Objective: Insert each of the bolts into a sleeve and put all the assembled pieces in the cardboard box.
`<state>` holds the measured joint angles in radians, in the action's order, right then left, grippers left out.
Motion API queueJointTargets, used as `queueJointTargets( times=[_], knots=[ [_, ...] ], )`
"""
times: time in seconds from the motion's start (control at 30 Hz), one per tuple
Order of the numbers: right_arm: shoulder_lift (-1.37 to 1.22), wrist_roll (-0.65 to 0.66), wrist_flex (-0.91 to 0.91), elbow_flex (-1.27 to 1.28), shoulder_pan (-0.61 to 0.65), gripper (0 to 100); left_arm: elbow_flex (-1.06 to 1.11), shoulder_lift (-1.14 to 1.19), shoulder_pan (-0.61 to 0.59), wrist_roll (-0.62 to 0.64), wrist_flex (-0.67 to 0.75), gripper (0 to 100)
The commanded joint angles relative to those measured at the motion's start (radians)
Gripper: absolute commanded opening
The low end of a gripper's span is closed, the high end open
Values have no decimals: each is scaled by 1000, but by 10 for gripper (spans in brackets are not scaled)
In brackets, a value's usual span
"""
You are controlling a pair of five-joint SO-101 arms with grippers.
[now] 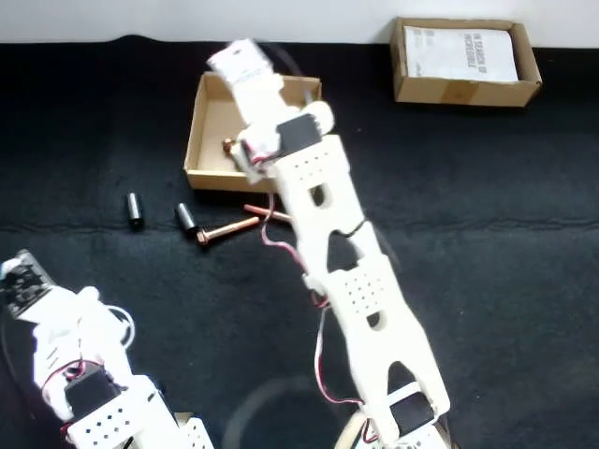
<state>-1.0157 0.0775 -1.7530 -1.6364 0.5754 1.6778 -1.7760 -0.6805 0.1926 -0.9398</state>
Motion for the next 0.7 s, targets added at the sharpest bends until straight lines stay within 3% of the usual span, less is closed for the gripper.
queueJointTargets(
  times=[0.0,0.37,0.53,0.67],
  knots=[
    [237,-72,-15,110,-35,8,-27,-33,79,21,-66,10],
    [794,-86,-12,977,-13,8,-81,-33,318,163,-55,10],
    [977,-86,-7,1274,-18,8,-50,-33,406,207,104,10],
    [1098,-86,-7,1406,-38,8,-2,-33,437,213,153,9]
  ],
)
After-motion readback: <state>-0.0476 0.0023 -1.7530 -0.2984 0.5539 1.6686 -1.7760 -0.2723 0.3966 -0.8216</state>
